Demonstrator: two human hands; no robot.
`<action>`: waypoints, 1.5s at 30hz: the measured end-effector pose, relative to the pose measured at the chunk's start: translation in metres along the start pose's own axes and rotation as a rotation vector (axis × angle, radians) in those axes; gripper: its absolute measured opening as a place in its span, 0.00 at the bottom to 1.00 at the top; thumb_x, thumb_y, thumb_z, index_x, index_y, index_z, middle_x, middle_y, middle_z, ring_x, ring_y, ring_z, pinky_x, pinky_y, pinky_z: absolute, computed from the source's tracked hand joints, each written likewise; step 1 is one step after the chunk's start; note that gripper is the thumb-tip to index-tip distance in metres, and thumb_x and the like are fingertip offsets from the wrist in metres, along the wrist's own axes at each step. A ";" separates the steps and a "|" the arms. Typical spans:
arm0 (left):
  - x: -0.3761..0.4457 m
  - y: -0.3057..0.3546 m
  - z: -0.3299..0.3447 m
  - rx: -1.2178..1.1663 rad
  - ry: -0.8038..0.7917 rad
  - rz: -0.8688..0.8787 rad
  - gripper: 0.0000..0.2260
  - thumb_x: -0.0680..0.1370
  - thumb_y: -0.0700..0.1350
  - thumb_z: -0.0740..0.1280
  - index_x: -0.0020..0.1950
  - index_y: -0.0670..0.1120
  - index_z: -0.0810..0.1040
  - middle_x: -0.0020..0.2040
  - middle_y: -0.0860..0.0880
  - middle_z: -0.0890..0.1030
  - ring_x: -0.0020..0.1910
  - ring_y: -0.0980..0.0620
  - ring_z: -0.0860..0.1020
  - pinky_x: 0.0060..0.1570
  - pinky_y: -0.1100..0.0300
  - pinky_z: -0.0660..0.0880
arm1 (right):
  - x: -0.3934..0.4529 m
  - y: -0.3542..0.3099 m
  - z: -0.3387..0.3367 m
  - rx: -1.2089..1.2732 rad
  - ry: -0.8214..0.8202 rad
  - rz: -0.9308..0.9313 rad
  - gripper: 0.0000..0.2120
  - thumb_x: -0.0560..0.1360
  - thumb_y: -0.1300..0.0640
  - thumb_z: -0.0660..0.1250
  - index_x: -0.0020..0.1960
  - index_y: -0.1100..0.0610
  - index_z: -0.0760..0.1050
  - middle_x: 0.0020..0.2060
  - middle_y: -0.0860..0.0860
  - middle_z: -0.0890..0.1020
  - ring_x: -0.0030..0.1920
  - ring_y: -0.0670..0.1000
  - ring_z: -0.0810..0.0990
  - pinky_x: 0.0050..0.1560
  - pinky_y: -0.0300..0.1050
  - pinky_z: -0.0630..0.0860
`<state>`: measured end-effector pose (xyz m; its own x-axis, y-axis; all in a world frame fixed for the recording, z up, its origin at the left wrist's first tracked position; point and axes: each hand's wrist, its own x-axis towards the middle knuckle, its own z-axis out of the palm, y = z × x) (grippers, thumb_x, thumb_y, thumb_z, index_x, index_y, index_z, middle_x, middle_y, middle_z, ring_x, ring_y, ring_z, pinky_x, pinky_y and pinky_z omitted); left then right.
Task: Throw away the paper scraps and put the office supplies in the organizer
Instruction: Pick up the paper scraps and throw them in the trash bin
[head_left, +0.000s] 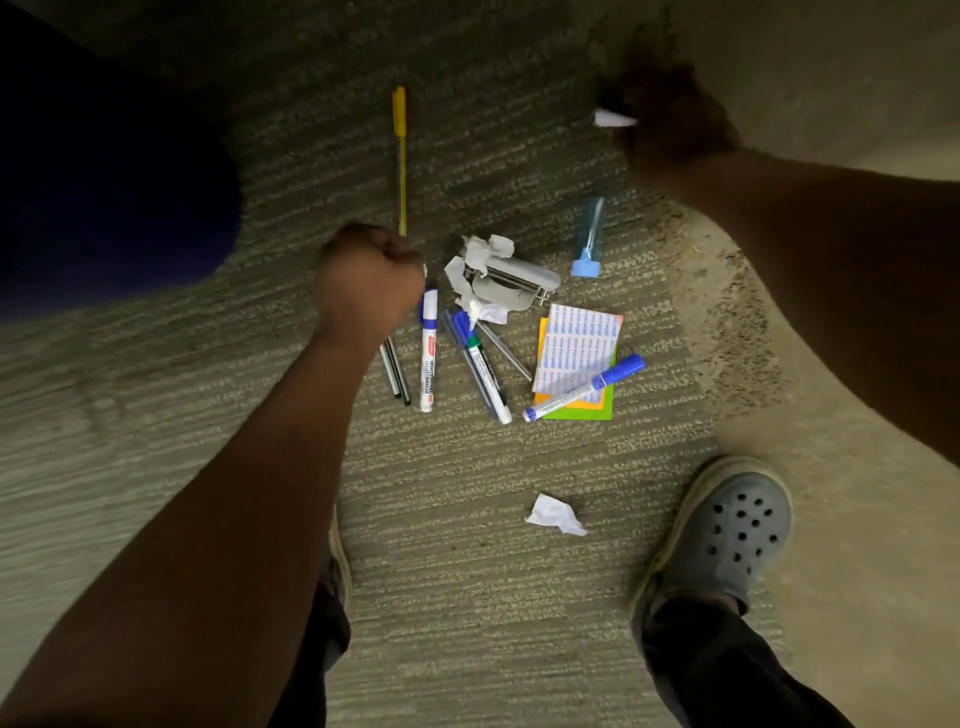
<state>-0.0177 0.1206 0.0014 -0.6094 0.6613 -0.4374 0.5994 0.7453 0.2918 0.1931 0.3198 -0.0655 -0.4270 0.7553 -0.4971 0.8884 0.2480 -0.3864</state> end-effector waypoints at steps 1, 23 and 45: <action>-0.010 -0.003 0.006 -0.050 -0.019 -0.063 0.05 0.72 0.42 0.67 0.39 0.43 0.82 0.37 0.47 0.83 0.35 0.58 0.79 0.30 0.67 0.66 | -0.008 0.000 0.001 -0.045 0.010 0.012 0.24 0.81 0.46 0.54 0.75 0.51 0.61 0.73 0.59 0.64 0.72 0.61 0.64 0.72 0.55 0.61; -0.045 -0.012 0.035 -0.330 -0.117 -0.133 0.19 0.75 0.48 0.55 0.58 0.38 0.77 0.56 0.34 0.80 0.55 0.35 0.78 0.53 0.43 0.75 | -0.068 -0.112 0.058 0.026 -0.151 -0.278 0.20 0.75 0.47 0.67 0.61 0.59 0.74 0.55 0.59 0.80 0.57 0.59 0.76 0.53 0.44 0.70; -0.040 -0.084 0.011 -0.060 -0.134 -0.396 0.08 0.66 0.40 0.66 0.28 0.42 0.72 0.28 0.47 0.75 0.30 0.49 0.73 0.28 0.64 0.65 | -0.145 -0.122 0.104 -0.269 -0.211 -0.181 0.25 0.76 0.66 0.57 0.72 0.55 0.62 0.52 0.62 0.80 0.51 0.64 0.80 0.44 0.50 0.75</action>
<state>-0.0380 0.0304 -0.0147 -0.7114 0.3085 -0.6315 0.2986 0.9461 0.1258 0.1289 0.1170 -0.0266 -0.5813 0.5499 -0.5997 0.7959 0.5373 -0.2789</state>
